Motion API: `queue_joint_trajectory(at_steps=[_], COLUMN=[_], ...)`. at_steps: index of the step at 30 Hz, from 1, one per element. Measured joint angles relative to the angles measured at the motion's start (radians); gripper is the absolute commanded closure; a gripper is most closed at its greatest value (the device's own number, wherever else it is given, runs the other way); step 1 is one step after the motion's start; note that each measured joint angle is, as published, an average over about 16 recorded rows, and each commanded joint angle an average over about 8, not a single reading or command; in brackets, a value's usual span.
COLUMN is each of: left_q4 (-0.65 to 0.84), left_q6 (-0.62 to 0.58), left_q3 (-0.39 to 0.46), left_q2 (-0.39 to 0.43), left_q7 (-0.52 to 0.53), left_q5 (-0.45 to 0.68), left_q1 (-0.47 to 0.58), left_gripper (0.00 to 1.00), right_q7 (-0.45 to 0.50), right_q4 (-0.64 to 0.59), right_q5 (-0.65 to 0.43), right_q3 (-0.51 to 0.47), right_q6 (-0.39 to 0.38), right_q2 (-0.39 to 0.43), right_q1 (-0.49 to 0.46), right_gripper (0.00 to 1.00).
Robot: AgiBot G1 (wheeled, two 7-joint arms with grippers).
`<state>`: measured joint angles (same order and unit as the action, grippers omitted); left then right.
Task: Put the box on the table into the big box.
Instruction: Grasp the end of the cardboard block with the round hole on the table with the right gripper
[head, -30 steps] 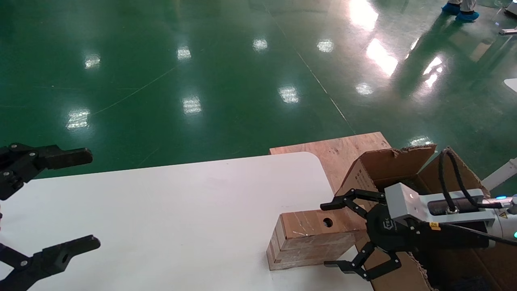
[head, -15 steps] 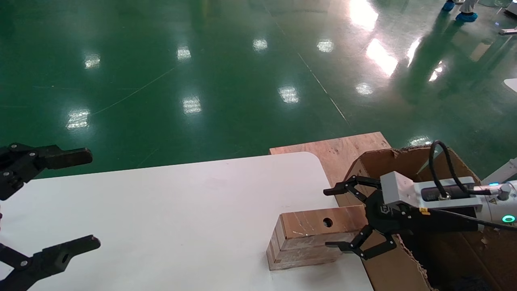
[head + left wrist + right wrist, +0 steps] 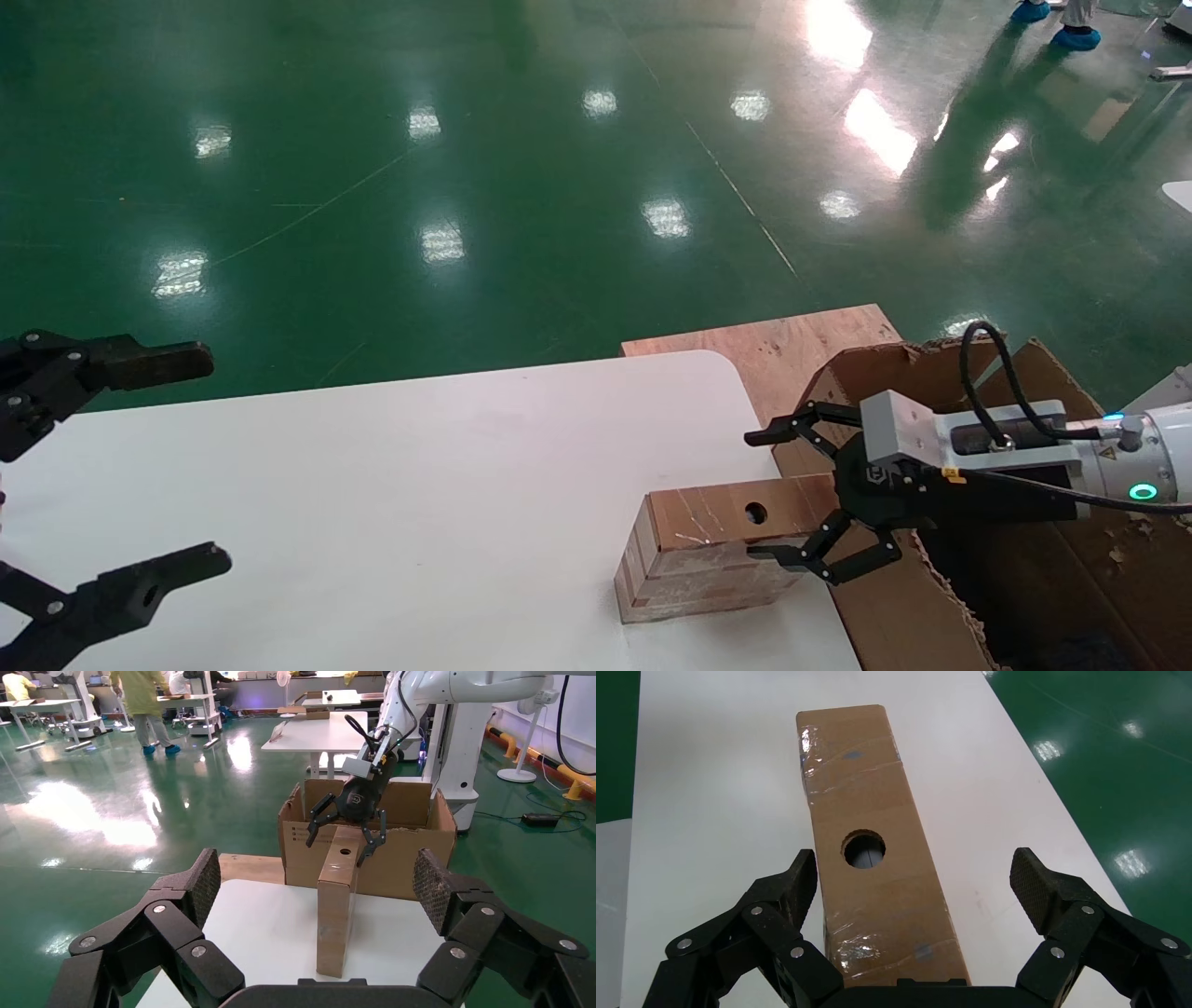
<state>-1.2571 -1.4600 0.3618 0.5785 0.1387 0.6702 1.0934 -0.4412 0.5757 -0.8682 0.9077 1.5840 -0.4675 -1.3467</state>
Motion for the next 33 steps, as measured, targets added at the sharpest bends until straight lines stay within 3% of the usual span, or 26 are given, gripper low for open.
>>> queue_joint_trajectory(at_steps=[2, 4, 5, 9, 10, 12, 13, 33], left_q4=[0.000, 0.000, 0.000, 0.000, 0.000, 0.000, 0.000, 0.000], left_q6=[0.000, 0.000, 0.000, 0.000, 0.000, 0.000, 0.000, 0.000], left_q3=[0.000, 0.000, 0.000, 0.000, 0.000, 0.000, 0.000, 0.000], left_q2=[0.000, 0.000, 0.000, 0.000, 0.000, 0.000, 0.000, 0.000], left_q7=[0.000, 0.000, 0.000, 0.000, 0.000, 0.000, 0.000, 0.000], left_q5=[0.000, 0.000, 0.000, 0.000, 0.000, 0.000, 0.000, 0.000], left_q1=[0.000, 0.000, 0.000, 0.000, 0.000, 0.000, 0.000, 0.000], left_gripper=[0.00, 0.00, 0.07, 0.56, 0.69, 0.94, 1.00, 1.00], right_q7=[-0.001, -0.002, -0.002, -0.003, -0.002, -0.002, -0.002, -0.001], right_q4=[-0.004, -0.005, -0.006, -0.006, -0.005, -0.005, -0.004, 0.000], right_q5=[-0.001, -0.001, -0.002, -0.002, -0.002, -0.002, -0.002, 0.000], right_q3=[0.004, 0.006, 0.007, 0.007, 0.007, 0.006, 0.005, 0.000], right_q6=[0.000, 0.000, 0.000, 0.000, 0.000, 0.000, 0.000, 0.000], right_q2=[-0.002, -0.003, -0.003, -0.004, -0.003, -0.003, -0.003, 0.000], right_q1=[-0.003, -0.004, -0.005, -0.005, -0.005, -0.004, -0.004, 0.001], right_gripper=[0.06, 0.30, 0.42, 0.92, 0.99, 1.00, 1.00, 1.00])
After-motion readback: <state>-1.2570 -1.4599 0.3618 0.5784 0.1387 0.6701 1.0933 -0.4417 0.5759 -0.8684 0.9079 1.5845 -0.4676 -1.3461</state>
